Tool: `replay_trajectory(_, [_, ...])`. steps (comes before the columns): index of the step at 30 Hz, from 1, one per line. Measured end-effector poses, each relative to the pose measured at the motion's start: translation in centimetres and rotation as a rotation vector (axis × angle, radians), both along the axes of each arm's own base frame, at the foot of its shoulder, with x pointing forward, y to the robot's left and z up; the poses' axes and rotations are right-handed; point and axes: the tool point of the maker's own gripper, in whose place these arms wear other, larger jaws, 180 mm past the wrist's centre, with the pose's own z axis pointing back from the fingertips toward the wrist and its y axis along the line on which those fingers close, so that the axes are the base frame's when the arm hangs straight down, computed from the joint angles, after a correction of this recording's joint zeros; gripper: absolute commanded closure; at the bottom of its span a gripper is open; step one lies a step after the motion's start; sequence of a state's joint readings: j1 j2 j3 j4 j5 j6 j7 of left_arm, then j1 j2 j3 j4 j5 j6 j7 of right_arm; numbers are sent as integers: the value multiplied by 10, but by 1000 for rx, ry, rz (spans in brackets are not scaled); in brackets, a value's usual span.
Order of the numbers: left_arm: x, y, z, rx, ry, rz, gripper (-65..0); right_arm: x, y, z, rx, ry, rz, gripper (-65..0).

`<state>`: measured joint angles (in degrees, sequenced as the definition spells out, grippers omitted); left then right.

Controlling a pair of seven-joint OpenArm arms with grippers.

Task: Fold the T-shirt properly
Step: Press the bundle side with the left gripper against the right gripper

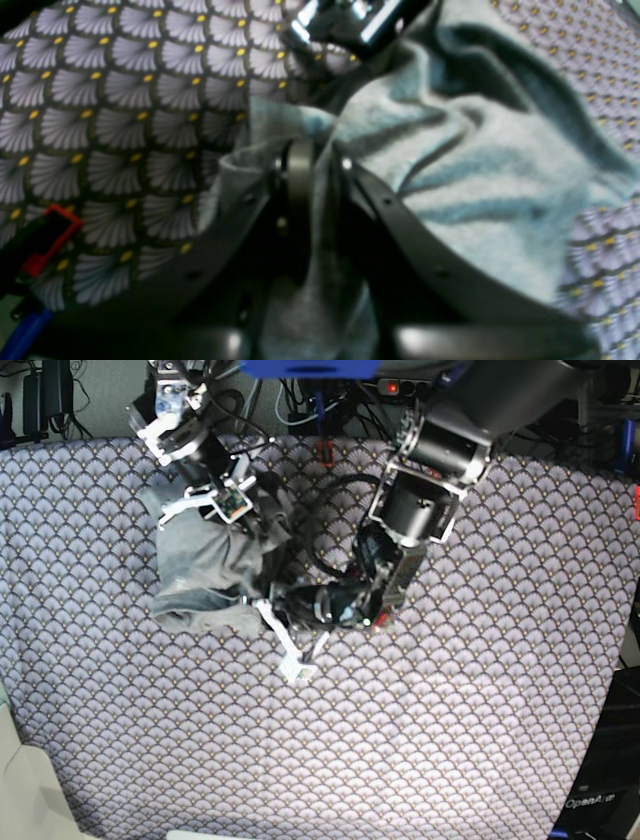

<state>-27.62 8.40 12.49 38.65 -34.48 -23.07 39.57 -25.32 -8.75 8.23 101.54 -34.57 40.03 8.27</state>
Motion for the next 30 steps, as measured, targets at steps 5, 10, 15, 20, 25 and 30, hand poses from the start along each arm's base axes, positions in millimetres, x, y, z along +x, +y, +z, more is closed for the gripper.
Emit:
replay_trajectory(5, [15,-1,15,-22,-27,14,0,10,-5,27,-28,-78,-4,-47])
replay_trajectory(10, [29,9,42,-74,-74,16,0,12,-20,47,-54,-135,-36,-47])
replay_trajectory(15, [15,84,21,44,-61,35,0,15,-43,47,-91,-138,-87,-46])
replay_trajectory(20, [-24,120,-2,108,-32,21,0,24,-48,49,-100,-155,-82,-27])
replay_trajectory(25, [-18,143,13,79,-82,103,0,35,-48,53,-101,-175,-84,-27])
replay_trajectory(30, [-51,165,-2,127,-8,95,0,44,-41,36,-62,-145,-77,-27])
